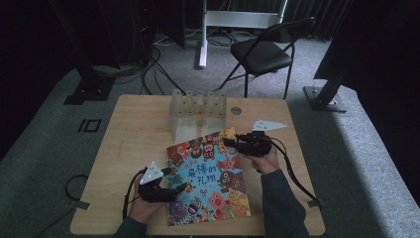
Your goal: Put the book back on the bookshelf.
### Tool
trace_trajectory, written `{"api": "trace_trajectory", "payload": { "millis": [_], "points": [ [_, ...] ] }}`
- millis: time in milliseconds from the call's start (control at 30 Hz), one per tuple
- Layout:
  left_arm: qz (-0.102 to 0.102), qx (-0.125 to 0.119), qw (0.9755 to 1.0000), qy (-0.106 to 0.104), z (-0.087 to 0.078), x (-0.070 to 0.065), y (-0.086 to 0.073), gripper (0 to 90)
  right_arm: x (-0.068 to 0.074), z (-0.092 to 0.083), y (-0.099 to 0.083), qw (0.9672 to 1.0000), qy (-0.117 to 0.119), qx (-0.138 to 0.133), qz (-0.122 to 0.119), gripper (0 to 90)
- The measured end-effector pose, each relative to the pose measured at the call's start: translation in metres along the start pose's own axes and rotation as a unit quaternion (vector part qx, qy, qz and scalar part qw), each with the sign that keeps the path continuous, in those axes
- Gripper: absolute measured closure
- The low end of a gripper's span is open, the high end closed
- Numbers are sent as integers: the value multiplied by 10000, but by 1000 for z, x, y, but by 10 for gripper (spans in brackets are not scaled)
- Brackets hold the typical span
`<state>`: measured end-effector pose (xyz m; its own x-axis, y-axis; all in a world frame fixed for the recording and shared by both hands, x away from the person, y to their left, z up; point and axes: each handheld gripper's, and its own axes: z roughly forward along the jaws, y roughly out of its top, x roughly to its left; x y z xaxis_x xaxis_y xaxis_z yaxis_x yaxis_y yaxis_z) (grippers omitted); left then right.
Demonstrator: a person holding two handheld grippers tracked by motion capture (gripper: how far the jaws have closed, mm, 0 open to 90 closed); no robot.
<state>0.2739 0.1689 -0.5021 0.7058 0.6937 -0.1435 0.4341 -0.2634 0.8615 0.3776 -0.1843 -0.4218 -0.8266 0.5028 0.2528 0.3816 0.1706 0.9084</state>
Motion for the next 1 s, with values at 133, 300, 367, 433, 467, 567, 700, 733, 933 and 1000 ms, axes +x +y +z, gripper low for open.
{"api": "trace_trajectory", "payload": {
  "millis": [133, 300, 367, 433, 467, 567, 700, 733, 933, 1000],
  "points": [
    [-7, -22, 10000, 12, 0, 1, 1, 150, 4, -7, 3, 9998, 1, -218, -33, 700],
    [-77, -73, 9999, 49, -1, 7, 3, 150, 8, -19, 8, 9988, 57, -478, -75, 728],
    [-118, -119, 9998, 51, -1, 11, 5, 150, 8, -21, 9, 9986, 84, -522, -60, 733],
    [-163, -177, 9997, 38, -2, 15, 8, 150, 9, -25, 11, 9981, 117, -599, -57, 744],
    [-192, -220, 9996, 35, -2, 17, 10, 150, 9, -29, 12, 9976, 148, -664, -85, 751],
    [-223, -296, 9993, 53, 0, 23, 16, 150, 10, -31, 13, 9972, 175, -716, -111, 755],
    [-278, -409, 9988, 15, 2, 32, 22, 150, 11, -35, 15, 9965, 234, -795, -134, 763],
    [-291, -423, 9987, -14, 3, 33, 23, 150, 11, -35, 15, 9963, 247, -816, -140, 764],
    [-390, -408, 9983, -122, 10, 45, 31, 150, 10, -37, 16, 9958, 281, -866, -125, 769],
    [-449, -379, 9981, -192, 14, 51, 33, 151, 10, -38, 16, 9955, 299, -889, -100, 770]
  ]
}}
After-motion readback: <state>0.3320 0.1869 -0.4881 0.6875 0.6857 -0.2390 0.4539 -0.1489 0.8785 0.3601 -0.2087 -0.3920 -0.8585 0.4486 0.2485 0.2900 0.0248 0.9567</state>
